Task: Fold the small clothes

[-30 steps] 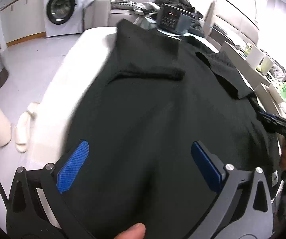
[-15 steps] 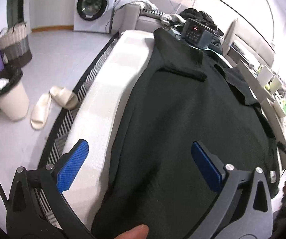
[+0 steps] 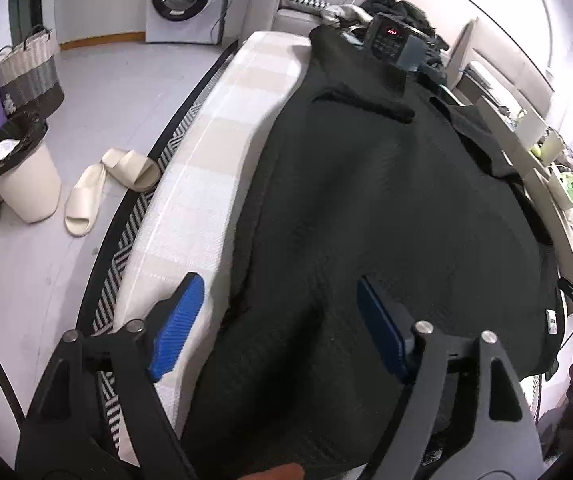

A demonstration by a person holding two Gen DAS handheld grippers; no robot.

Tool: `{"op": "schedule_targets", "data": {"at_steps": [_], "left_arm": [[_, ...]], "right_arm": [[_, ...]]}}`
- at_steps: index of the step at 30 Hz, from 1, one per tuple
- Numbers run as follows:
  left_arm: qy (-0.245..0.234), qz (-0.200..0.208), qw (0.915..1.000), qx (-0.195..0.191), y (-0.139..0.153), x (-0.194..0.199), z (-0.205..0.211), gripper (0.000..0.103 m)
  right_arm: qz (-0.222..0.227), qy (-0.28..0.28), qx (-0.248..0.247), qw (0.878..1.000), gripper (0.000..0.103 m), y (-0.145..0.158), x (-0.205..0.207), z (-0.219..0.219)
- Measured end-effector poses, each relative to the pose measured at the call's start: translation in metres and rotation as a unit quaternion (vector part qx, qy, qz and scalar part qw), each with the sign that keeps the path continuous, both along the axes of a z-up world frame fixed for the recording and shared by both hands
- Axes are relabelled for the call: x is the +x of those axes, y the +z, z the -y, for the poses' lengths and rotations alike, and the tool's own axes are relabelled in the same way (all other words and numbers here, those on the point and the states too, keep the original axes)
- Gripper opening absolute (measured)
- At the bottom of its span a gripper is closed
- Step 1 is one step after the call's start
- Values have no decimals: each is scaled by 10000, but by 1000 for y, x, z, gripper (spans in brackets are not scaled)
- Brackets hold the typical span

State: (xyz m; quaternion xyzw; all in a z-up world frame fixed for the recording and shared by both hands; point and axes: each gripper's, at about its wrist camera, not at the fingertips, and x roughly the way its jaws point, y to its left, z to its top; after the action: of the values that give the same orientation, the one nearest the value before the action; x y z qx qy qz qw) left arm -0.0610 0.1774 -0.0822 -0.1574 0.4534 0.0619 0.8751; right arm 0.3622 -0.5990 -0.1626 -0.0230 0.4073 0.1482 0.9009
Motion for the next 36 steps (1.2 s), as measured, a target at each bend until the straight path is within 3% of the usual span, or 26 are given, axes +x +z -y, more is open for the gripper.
{"op": "schedule_targets", "data": {"at_steps": [11,14,18,26,29,36], "left_arm": [[-3,-380,9992,97,-6,2,1,67],[-42,-465,9988,144,-6,1,3,67],[-95,-556,9982,189,-6,0,6,67],[-277,-603,9976,202,-7,-2,13,66],[-310,-561,9978,189,-7,-3,14,55],[-405,-471,9979,-194,-5,-8,10,54]], "right_arm": [[124,62,-626,9979,68,-9,-7,-18],[13,156,-308,9994,68,-8,-8,-20],[-339,473,603,9965,70,-7,-8,-23],[-549,590,604,9949,70,-15,-11,-33],[-487,549,566,9957,70,-13,-11,-29],[-520,404,727,9952,70,-9,-19,20]]}}
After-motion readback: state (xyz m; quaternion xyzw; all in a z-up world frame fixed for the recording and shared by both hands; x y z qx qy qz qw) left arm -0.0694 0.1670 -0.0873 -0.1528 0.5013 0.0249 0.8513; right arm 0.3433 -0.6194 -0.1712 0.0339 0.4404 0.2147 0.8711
